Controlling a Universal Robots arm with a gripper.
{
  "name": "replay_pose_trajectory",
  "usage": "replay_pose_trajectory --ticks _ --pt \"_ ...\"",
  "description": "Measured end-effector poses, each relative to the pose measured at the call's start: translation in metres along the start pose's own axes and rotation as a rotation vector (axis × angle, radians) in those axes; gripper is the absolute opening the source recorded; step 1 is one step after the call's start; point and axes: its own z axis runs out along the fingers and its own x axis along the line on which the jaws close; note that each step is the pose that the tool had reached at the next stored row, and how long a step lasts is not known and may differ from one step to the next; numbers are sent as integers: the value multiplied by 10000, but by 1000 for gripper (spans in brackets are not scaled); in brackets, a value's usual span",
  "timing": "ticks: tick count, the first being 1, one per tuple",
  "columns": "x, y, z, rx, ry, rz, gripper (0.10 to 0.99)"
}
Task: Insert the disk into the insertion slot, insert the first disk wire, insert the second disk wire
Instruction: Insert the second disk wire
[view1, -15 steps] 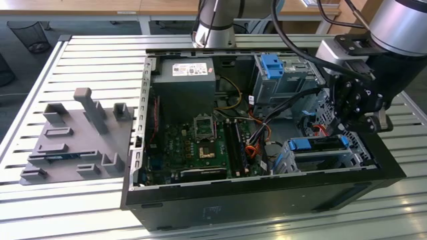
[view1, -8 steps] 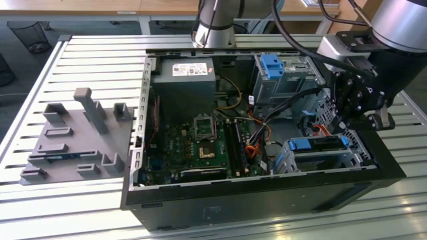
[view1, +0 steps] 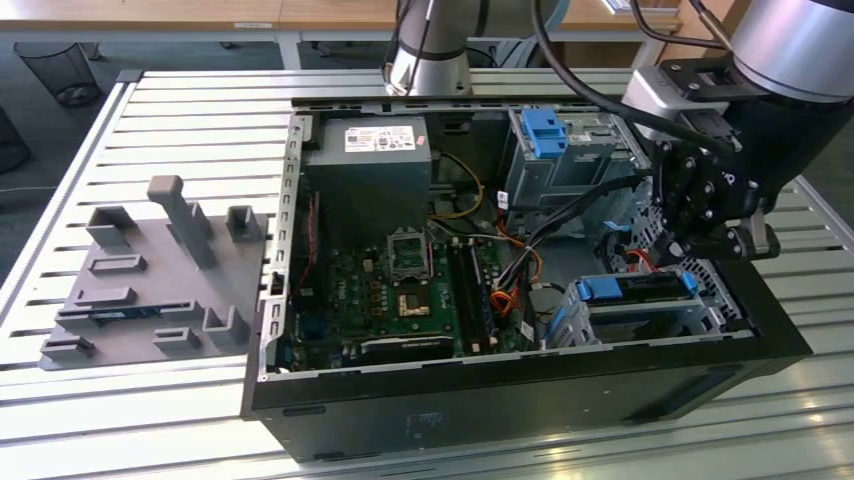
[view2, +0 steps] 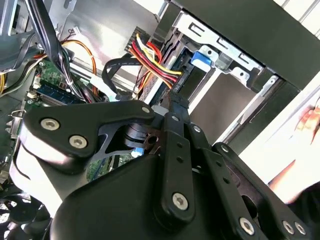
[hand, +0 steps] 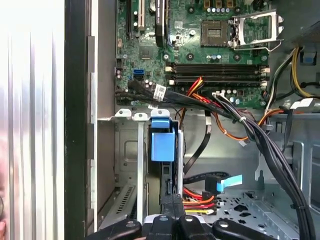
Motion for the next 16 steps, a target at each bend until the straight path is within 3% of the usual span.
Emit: replay_pose_trajectory --ticks 4,8,16 --pt "-5 81 -3 0 -16 1 106" --pt "-22 147 -12 0 -88 3 106" --pt "-105 217 -27 0 -132 4 106"
